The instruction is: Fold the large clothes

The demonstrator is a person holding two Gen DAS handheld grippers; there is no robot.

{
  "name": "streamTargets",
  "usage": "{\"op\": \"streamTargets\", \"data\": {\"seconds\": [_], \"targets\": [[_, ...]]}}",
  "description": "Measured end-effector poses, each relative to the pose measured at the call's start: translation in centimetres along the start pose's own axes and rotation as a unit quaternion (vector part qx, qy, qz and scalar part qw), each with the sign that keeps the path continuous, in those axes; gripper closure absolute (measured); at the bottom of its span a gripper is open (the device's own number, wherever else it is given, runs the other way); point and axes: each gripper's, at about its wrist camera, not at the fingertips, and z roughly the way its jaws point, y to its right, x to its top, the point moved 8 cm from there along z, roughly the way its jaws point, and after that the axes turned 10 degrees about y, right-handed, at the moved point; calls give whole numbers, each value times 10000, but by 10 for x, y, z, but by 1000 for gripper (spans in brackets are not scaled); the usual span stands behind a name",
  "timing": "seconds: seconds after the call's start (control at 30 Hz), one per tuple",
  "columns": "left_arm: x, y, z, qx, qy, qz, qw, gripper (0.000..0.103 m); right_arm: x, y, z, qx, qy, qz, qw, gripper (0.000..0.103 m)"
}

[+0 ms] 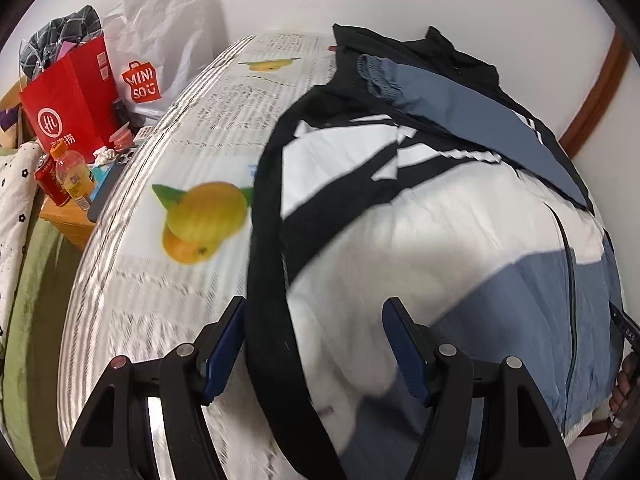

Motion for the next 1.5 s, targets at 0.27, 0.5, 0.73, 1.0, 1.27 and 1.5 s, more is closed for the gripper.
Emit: {"op": "streamTargets", "data": {"seconds": [0.27, 0.5, 0.73, 1.0, 1.27, 1.5], "targets": [[-11, 9, -8, 366, 223, 139, 9990, 59, -10, -4, -12, 120, 183, -42, 9998, 55], [-16, 5, -23, -87, 54, -240, 9997, 96, -12, -18, -30, 172, 99, -42, 9998, 98], [-8, 5, -82, -717, 485, -398, 9954, 96, 13, 4, -95, 857, 730, 552, 9921, 98], [33, 14, -142, -1117, 1314, -398, 9842, 97, 61, 17, -159, 1183, 1516, 694, 9789, 99], [79, 23, -151, -1028, 1792, -247, 9781, 97, 101, 15, -173, 1227, 1741, 618, 9751, 99], [113, 33, -131, -922, 1814, -229, 9788, 97, 133, 8, -147, 1161, 1717, 574, 9766, 99]]}}
